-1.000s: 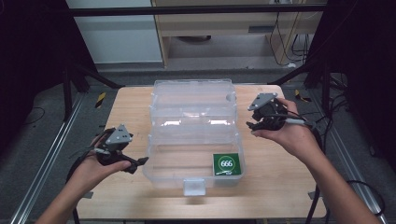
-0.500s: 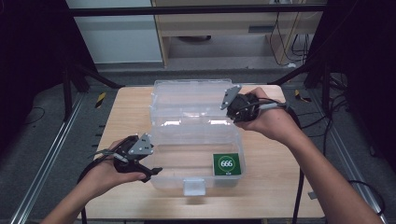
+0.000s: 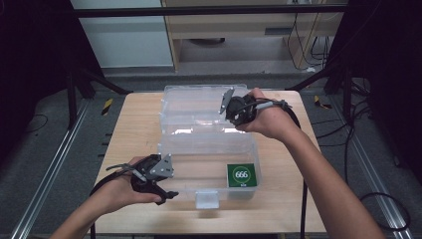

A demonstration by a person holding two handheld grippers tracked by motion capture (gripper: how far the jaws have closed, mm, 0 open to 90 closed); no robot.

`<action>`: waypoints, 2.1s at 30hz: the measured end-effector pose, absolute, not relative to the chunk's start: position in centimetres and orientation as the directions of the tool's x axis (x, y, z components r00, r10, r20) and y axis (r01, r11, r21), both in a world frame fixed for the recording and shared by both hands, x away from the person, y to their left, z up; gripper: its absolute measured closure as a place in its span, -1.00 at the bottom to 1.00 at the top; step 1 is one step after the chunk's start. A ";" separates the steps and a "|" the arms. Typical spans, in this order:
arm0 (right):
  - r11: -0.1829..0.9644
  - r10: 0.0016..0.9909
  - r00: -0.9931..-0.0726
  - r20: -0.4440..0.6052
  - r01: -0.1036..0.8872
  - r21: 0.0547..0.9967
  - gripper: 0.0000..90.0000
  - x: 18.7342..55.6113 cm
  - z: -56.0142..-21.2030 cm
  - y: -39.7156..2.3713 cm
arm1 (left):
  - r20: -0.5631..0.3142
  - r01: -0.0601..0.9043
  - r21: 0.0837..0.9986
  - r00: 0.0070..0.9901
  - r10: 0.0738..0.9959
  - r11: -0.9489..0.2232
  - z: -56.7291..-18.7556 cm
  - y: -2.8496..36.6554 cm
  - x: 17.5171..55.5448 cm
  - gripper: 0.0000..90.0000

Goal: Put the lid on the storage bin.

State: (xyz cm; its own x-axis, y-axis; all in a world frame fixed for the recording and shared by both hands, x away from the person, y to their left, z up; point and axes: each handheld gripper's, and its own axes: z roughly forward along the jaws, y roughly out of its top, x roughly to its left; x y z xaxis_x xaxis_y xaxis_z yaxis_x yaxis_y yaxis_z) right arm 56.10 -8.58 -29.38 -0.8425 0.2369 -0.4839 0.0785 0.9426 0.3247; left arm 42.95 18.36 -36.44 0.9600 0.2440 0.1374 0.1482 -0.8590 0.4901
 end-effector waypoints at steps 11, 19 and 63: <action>0.963 0.187 -0.878 -0.441 0.075 0.259 0.54 56.9 -30.5 -8.0 | 0.149 0.119 0.412 0.969 0.196 -0.903 -38.2 17.6 43.0 -0.20; 0.968 0.163 -0.884 -0.438 0.059 0.242 0.70 57.1 -30.8 -7.7 | 0.115 0.127 0.386 0.976 0.184 -0.914 -39.5 17.4 43.7 0.12; 0.967 0.121 -0.899 -0.421 0.010 0.256 0.91 56.2 -30.0 -7.3 | 0.101 0.164 0.372 0.971 0.216 -0.914 -41.0 17.1 44.2 0.78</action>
State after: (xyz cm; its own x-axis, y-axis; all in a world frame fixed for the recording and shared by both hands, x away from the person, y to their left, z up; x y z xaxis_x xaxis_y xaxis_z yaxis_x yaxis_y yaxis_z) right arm 56.19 -7.31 -30.03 -0.8989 0.1211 -0.4211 0.0102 0.9666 0.2562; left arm 44.18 17.13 -41.03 0.9712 0.2158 0.1009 0.1643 -0.9136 0.3720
